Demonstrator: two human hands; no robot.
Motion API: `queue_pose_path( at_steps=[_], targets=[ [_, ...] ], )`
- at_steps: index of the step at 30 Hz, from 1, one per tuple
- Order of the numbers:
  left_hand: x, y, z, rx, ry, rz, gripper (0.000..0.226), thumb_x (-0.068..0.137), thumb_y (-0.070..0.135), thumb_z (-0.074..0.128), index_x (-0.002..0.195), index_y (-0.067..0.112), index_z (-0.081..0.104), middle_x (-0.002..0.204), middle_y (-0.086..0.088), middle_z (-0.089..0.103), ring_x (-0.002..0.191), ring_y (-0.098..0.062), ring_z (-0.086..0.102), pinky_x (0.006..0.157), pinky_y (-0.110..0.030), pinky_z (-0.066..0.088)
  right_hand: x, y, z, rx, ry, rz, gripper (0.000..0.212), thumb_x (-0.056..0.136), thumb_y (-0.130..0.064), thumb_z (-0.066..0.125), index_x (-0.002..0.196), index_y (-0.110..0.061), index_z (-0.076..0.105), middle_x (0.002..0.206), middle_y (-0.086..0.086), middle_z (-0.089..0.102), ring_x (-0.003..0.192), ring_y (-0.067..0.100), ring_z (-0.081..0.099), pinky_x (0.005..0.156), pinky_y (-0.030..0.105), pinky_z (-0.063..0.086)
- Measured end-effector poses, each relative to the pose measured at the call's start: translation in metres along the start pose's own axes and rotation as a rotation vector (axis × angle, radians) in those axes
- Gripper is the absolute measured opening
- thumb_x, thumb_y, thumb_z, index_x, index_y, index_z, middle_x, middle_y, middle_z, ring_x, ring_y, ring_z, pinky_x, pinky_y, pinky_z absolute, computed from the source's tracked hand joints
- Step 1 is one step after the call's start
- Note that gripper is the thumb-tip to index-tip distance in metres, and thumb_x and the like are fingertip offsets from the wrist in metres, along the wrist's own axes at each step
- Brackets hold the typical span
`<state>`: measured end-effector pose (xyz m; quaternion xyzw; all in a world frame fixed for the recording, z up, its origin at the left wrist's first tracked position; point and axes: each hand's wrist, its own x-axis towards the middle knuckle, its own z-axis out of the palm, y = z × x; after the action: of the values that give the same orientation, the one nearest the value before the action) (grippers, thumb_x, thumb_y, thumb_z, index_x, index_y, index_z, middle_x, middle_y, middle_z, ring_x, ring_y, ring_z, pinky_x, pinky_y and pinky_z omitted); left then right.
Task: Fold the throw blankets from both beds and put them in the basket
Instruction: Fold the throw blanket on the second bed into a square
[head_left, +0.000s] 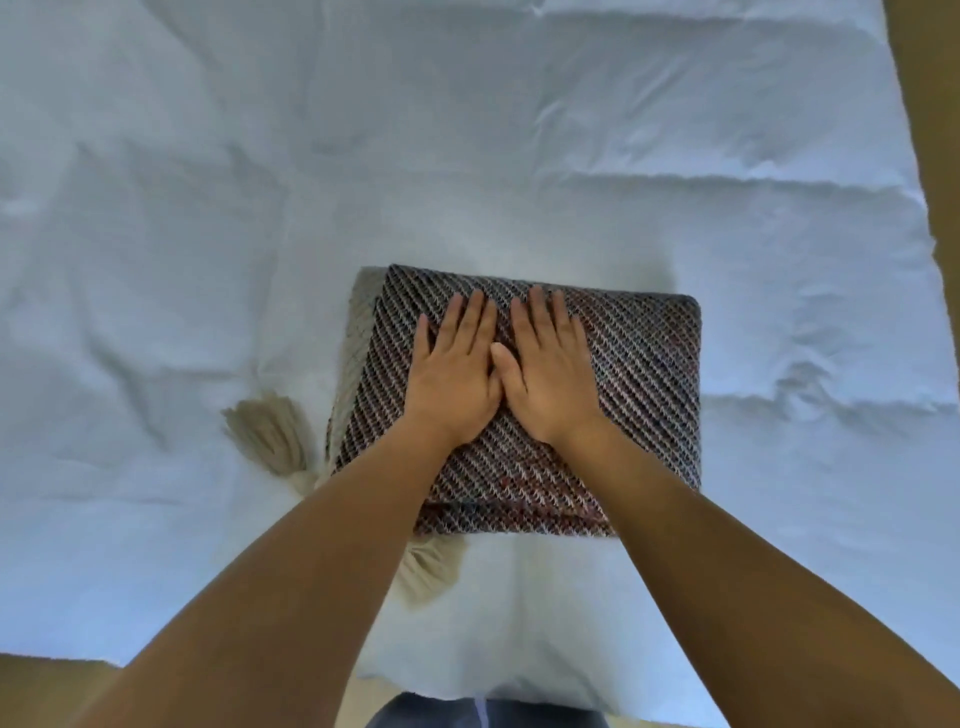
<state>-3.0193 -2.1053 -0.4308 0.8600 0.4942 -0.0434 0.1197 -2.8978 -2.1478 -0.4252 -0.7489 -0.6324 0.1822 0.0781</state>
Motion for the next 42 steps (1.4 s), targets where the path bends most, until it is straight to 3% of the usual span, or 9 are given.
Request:
queue_pose_path(
  at_steps=[4, 15, 20, 23, 27, 30, 34, 37, 42],
  targets=[
    [0.005, -0.026, 0.024, 0.024, 0.033, -0.083, 0.069, 0.093, 0.057, 0.013, 0.147, 0.022, -0.011, 0.158, -0.006, -0.009, 0.144, -0.019, -0.011, 0.109, -0.040, -0.019, -0.003, 0.038, 0.017, -0.166, 0.014, 0.034, 0.059, 0.096, -0.052, 0.014, 0.148, -0.029, -0.003, 0.159, 0.009, -0.002, 0.146, 0.025, -0.008, 0.111, 0.035, -0.019],
    [0.011, -0.036, 0.023, -0.036, -0.045, -0.284, 0.082, 0.087, 0.067, 0.005, 0.145, 0.014, -0.019, 0.156, -0.009, -0.019, 0.142, -0.023, -0.019, 0.110, -0.048, -0.015, -0.019, 0.082, 0.008, -0.183, 0.057, 0.494, 0.063, 0.097, -0.046, 0.017, 0.150, -0.020, -0.005, 0.159, 0.013, -0.009, 0.145, 0.030, -0.011, 0.114, 0.049, -0.010],
    [-0.061, 0.007, 0.026, -0.028, 0.078, -0.105, 0.065, 0.090, 0.051, -0.004, 0.142, 0.015, -0.018, 0.152, -0.003, -0.020, 0.139, -0.016, -0.020, 0.107, -0.043, -0.023, -0.050, -0.002, 0.026, 0.028, 0.050, 0.161, 0.061, 0.098, -0.044, 0.020, 0.150, -0.020, -0.002, 0.159, 0.006, -0.005, 0.143, 0.021, -0.014, 0.112, 0.040, -0.012],
    [-0.103, -0.001, 0.043, -0.026, -0.020, -0.194, 0.060, 0.095, 0.049, 0.002, 0.142, 0.016, -0.014, 0.157, -0.005, -0.007, 0.144, -0.019, -0.010, 0.110, -0.041, -0.018, -0.087, -0.013, 0.051, -0.039, -0.061, 0.050, 0.059, 0.099, -0.041, 0.024, 0.150, -0.019, 0.004, 0.159, 0.006, 0.001, 0.146, 0.022, -0.004, 0.113, 0.039, -0.009],
    [-0.108, -0.027, 0.051, 0.003, -0.054, -0.256, 0.065, 0.093, 0.055, 0.001, 0.141, 0.016, -0.018, 0.157, -0.006, -0.010, 0.145, -0.021, -0.011, 0.111, -0.039, -0.014, -0.101, 0.032, 0.052, -0.198, -0.082, 0.143, 0.061, 0.088, -0.061, -0.007, 0.142, -0.034, -0.019, 0.153, 0.004, -0.016, 0.140, 0.026, -0.018, 0.110, 0.045, -0.014],
    [-0.104, -0.029, 0.049, -0.009, -0.101, -0.274, 0.067, 0.092, 0.057, 0.006, 0.140, 0.019, -0.020, 0.158, -0.005, -0.011, 0.144, -0.020, -0.012, 0.112, -0.039, -0.014, -0.116, 0.058, 0.041, -0.214, -0.086, 0.286, 0.072, 0.079, -0.067, -0.020, 0.143, -0.036, -0.013, 0.159, 0.007, -0.003, 0.145, 0.031, -0.007, 0.114, 0.049, -0.007],
    [-0.097, -0.029, 0.035, -0.108, -0.052, -0.333, 0.080, 0.089, 0.065, 0.020, 0.148, 0.021, -0.012, 0.158, -0.007, -0.011, 0.144, -0.024, -0.011, 0.113, -0.043, -0.009, -0.113, 0.073, 0.022, -0.076, -0.068, 0.390, 0.074, 0.084, -0.073, 0.017, 0.148, -0.038, 0.004, 0.159, 0.012, 0.000, 0.145, 0.036, -0.001, 0.114, 0.056, 0.006],
    [-0.072, -0.039, 0.017, -0.399, 0.039, -0.638, 0.104, 0.076, 0.074, 0.046, 0.148, 0.022, -0.007, 0.157, -0.014, 0.007, 0.143, -0.033, 0.009, 0.113, -0.052, 0.010, -0.101, 0.080, 0.005, 0.348, 0.123, 0.567, 0.094, 0.079, -0.057, 0.062, 0.149, -0.036, 0.004, 0.157, 0.017, 0.004, 0.143, 0.036, 0.008, 0.112, 0.055, 0.016],
    [-0.042, -0.069, -0.010, -0.780, -0.182, -0.861, 0.111, 0.052, 0.066, 0.077, 0.135, 0.008, 0.034, 0.134, -0.014, 0.049, 0.119, -0.034, 0.050, 0.096, -0.043, 0.043, -0.082, 0.093, -0.020, 0.866, 0.073, 0.812, 0.082, 0.073, -0.034, 0.077, 0.139, -0.009, 0.035, 0.136, 0.012, 0.050, 0.122, 0.030, 0.051, 0.099, 0.037, 0.043]
  ],
)
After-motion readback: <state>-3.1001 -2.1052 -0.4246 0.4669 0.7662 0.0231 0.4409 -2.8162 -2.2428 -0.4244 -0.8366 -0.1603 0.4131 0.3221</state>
